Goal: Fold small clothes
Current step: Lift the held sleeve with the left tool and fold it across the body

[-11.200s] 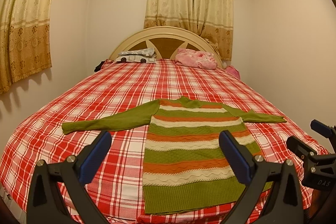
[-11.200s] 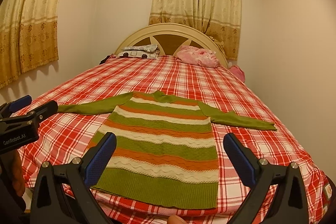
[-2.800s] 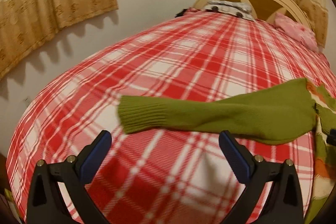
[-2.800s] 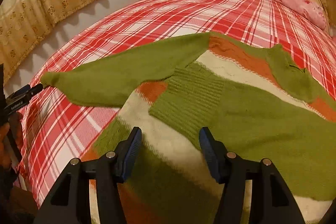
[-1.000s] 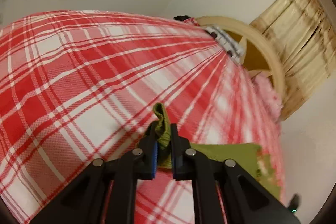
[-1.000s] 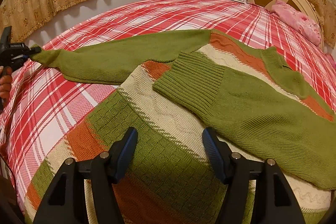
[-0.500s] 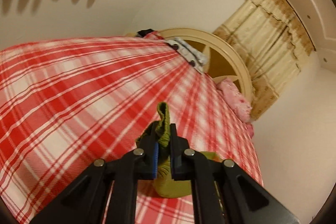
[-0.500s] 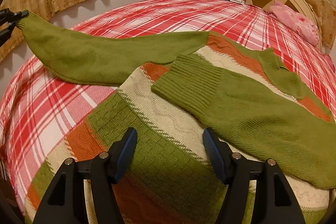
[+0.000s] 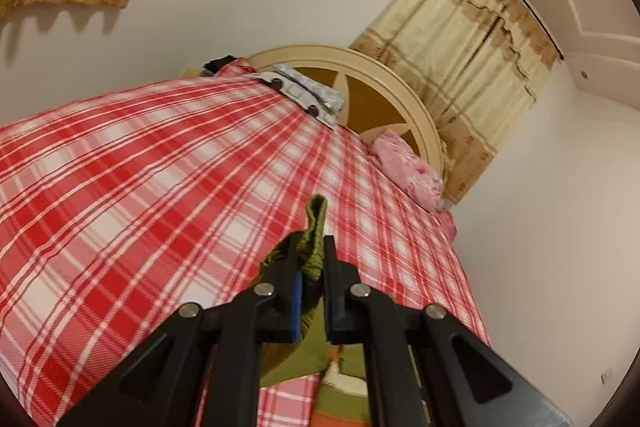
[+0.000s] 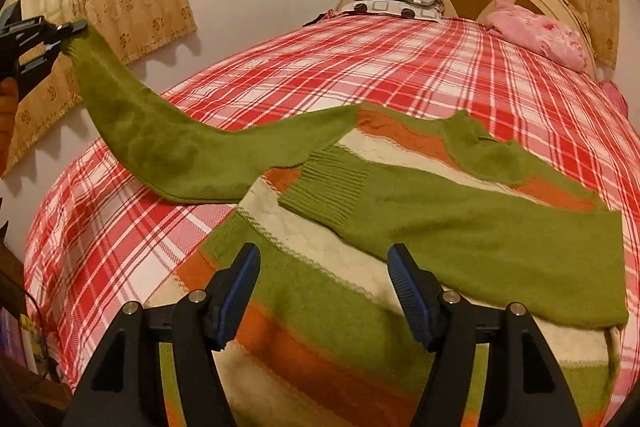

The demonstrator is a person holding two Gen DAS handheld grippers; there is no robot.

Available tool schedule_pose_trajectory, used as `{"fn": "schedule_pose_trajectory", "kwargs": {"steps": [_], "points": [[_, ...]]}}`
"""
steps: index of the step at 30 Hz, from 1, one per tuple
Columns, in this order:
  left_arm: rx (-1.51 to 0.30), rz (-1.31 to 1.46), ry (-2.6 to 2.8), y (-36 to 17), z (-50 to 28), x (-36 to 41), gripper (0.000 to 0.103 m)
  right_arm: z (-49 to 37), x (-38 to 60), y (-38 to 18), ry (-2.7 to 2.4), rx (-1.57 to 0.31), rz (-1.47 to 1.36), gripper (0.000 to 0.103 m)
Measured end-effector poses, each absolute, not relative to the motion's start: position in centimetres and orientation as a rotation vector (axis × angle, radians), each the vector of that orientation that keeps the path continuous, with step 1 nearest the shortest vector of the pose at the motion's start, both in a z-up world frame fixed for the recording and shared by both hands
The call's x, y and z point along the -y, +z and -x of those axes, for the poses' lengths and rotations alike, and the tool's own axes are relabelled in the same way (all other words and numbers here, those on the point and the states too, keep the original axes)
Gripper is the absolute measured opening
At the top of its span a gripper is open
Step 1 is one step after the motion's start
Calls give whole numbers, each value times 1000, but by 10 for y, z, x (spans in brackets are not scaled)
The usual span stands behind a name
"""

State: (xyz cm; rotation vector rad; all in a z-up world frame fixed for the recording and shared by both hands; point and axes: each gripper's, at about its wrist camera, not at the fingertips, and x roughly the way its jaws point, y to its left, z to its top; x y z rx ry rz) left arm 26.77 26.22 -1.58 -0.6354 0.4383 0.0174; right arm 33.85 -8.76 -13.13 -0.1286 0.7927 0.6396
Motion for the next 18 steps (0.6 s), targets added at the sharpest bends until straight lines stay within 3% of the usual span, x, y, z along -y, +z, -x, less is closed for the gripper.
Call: {"fn": "schedule_pose_trajectory", "kwargs": {"steps": [18], "points": [[-384,410,-163,60,-354,-121,7,-292,187,-136,575,-835,9,68]]}}
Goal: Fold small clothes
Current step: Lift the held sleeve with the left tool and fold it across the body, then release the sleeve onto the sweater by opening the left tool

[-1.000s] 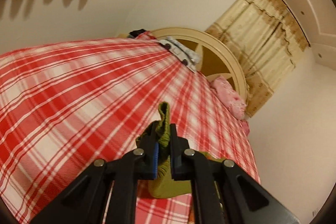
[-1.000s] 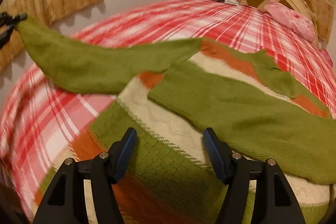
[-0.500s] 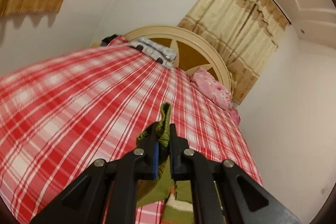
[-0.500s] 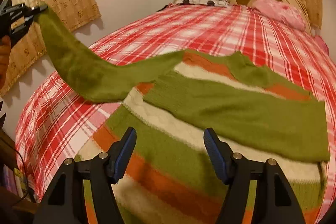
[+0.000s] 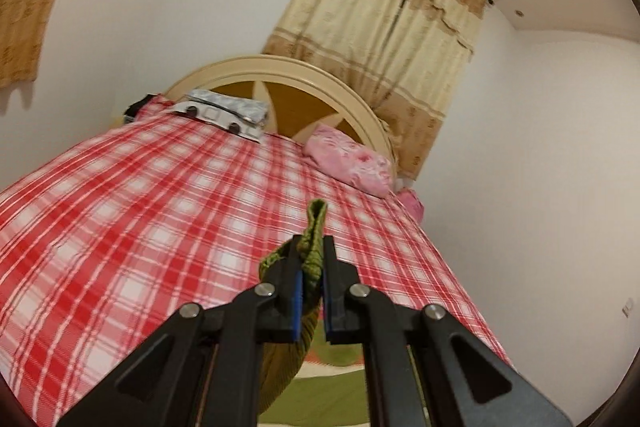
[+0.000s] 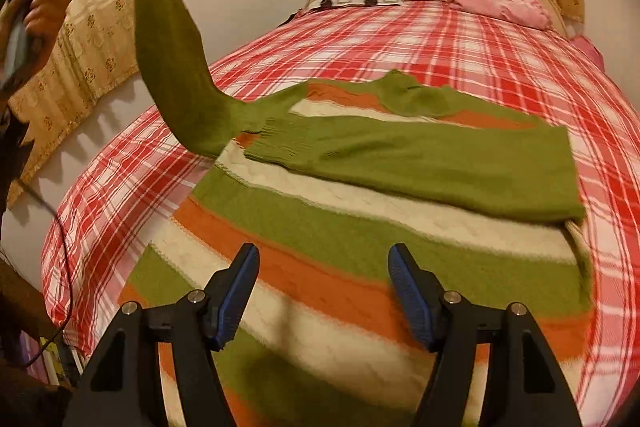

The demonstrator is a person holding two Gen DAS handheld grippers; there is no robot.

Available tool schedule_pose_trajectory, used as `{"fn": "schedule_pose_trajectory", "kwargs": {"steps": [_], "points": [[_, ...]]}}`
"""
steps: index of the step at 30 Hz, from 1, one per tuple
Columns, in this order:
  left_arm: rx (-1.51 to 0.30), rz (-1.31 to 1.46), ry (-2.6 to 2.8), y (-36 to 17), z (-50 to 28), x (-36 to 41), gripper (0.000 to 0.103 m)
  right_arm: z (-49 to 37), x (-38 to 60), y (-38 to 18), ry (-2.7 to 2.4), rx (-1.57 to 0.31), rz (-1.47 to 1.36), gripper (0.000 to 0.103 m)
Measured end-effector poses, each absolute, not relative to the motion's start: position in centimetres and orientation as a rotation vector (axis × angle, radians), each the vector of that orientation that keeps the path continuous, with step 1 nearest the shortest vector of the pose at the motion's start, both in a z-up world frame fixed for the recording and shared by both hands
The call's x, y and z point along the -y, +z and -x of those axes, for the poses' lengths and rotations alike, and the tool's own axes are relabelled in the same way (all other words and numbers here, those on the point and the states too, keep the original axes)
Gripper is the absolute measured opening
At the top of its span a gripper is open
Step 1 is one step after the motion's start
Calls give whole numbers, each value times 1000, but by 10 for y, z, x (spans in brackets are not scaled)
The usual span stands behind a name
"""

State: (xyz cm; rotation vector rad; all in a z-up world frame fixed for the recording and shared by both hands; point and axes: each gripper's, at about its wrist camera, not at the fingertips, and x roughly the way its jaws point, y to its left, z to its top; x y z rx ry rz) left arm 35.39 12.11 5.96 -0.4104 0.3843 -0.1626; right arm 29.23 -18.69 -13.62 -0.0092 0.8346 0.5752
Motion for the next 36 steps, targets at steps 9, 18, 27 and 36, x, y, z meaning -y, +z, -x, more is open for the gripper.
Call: {"fn": "schedule_pose_trajectory", "kwargs": {"steps": [9,18,27,36], "points": [[-478,340,-330,35,-399,-12,7,-276,233,-148,508,-858,-19,68],[-618,290,-399,-36,-430,84,8,-258,276,-166,427,-889,-68,68],[-622,-35,-459,-58,-372,132,71,-255,285,-172,419,-881,-110,68],[-620,-314,-128,-109,-329,30,86,-286,301,-140,425,-855,-140,68]]}}
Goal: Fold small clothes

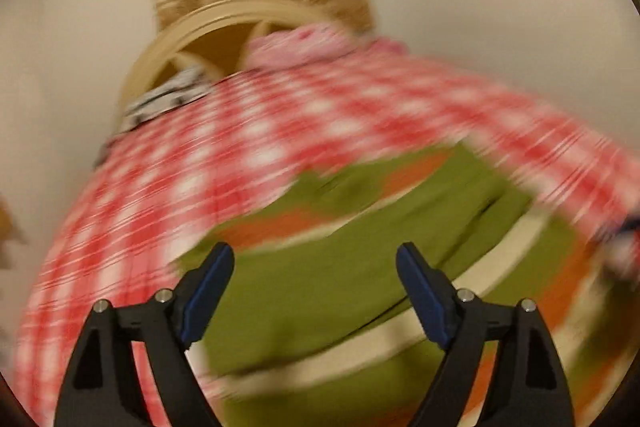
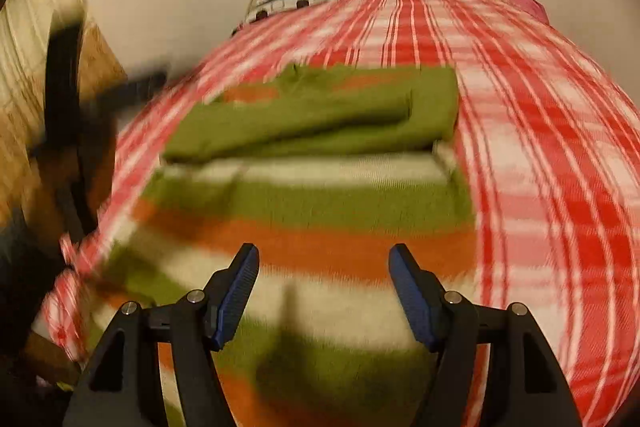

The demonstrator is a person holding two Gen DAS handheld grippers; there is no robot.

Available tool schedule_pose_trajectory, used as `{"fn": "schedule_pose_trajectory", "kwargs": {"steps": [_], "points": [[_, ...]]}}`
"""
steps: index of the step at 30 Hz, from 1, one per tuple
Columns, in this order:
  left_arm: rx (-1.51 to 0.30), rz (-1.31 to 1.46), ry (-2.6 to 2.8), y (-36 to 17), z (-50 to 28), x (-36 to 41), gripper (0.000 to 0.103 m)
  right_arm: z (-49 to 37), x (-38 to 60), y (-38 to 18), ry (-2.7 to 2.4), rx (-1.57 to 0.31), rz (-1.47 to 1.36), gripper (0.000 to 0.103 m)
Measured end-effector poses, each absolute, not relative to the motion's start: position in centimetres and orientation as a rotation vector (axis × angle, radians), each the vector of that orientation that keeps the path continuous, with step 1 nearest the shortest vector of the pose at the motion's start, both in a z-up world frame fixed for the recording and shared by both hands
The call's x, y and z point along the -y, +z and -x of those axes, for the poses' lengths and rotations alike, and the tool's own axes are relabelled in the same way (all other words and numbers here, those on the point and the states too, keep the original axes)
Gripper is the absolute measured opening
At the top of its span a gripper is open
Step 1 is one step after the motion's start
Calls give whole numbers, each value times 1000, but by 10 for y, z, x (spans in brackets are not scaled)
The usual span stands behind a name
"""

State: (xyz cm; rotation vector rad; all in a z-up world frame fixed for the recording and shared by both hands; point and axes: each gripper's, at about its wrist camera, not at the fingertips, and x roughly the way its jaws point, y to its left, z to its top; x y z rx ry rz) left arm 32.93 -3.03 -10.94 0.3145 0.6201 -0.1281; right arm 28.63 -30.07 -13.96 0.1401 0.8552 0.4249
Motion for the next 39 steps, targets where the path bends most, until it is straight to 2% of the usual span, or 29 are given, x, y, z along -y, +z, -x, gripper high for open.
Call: {"fn": "schedule_pose_trajectory", "kwargs": {"steps": [5,10,11,12,14,15,18,22,27,31,32,35,37,39], "points": [[-771,-172,61,-147,-338,-39,86,-355,305,-115,404,-851,-225,68],[-801,-84,81,-163,-330,-57,86,-434,303,-141,303,-968,-287,67],[-808,-81,87,-167,-330,-59,86,-442,303,-147,277,-978,-282,56],[-818,-69,91,-170,-330,-62,86,-448,301,-153,256,-981,-277,34],[-833,-43,91,-176,-331,-66,86,-456,292,-167,294,-1022,-284,10],[-838,-30,88,-178,-330,-69,86,-456,288,-170,295,-1024,-271,5],[-846,-10,84,-181,-331,-70,86,-442,280,-161,292,-960,-180,2],[-868,-6,80,-187,-336,-70,86,-431,304,-136,224,-860,-194,2],[-855,-13,79,-186,-334,-70,86,-434,331,-134,172,-856,-241,2],[-836,-4,82,-177,-331,-72,86,-439,319,-149,230,-939,-235,4],[-819,4,87,-172,-329,-74,86,-437,315,-152,215,-960,-200,9],[-730,12,112,-149,-325,-77,87,-425,312,-145,181,-928,-123,74],[-694,7,131,-139,-333,-76,99,-414,311,-129,167,-853,-122,74],[-698,-7,133,-138,-346,-72,99,-414,301,-118,195,-815,-101,74]]}}
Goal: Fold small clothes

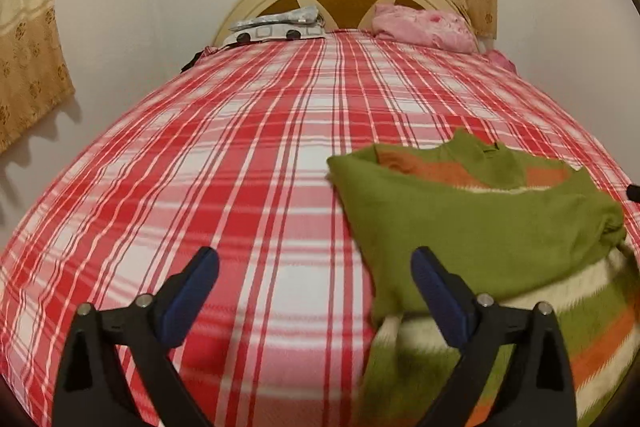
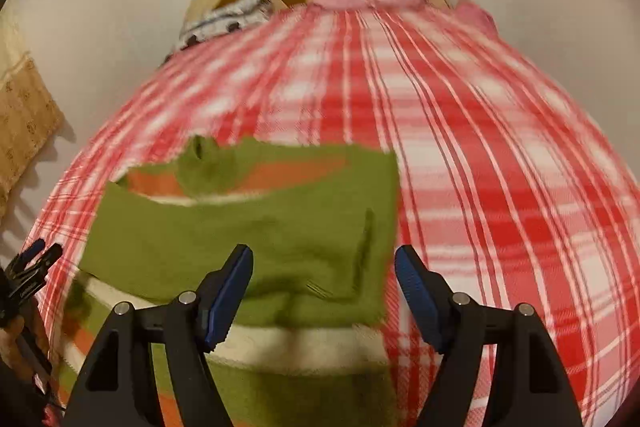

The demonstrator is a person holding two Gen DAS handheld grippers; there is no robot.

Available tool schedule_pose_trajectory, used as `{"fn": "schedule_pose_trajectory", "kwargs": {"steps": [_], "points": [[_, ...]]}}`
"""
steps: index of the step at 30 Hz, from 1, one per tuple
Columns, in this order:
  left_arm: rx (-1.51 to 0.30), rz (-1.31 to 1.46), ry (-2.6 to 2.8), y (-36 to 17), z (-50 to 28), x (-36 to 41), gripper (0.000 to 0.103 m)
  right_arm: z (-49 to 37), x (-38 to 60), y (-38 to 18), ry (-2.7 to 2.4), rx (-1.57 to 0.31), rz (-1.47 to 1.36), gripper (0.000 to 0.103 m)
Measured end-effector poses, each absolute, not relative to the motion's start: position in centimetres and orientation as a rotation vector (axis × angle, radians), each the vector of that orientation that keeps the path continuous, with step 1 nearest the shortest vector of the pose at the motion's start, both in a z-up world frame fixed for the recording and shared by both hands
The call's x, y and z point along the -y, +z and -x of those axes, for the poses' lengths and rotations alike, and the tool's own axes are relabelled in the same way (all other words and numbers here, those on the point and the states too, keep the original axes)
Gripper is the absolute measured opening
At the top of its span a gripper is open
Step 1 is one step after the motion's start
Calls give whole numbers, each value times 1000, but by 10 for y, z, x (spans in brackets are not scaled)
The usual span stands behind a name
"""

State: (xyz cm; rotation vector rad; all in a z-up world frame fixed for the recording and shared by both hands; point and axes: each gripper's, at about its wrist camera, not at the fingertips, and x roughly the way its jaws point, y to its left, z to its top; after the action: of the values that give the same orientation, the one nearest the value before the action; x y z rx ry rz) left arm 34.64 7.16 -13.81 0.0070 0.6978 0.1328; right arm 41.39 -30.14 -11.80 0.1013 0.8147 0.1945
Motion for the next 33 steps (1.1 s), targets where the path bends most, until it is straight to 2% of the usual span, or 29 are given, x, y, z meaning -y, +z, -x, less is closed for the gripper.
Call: {"fn": "schedule_pose_trajectory", "kwargs": {"steps": [2,4,9,10,14,19,21,23,26,33], "points": [[-723,-41,137,-146,-361,-65,99,-420,284,-113,299,-800,-102,74],[-778,-70,141,-161,-373,-59,99,-435,267,-124,403,-868,-132,74],[-835,-68,119,-184,-370,-58,100,-448,272,-179,249,-1020,-103,74],[-836,-58,116,-184,-370,-60,103,-438,276,-181,269,-982,-88,74],[-852,-41,111,-188,-374,-63,103,-416,269,-178,250,-970,41,74],[-834,-82,132,-186,-369,-53,103,-419,251,-140,260,-863,29,74],[-835,-83,133,-186,-369,-55,103,-430,232,-147,288,-894,58,74],[-835,-80,130,-186,-369,-55,103,-444,222,-175,284,-1002,84,74],[-837,-71,125,-186,-370,-55,103,-436,225,-187,254,-933,65,75],[-851,-44,94,-189,-372,-58,103,-434,247,-189,275,-943,26,75]]}}
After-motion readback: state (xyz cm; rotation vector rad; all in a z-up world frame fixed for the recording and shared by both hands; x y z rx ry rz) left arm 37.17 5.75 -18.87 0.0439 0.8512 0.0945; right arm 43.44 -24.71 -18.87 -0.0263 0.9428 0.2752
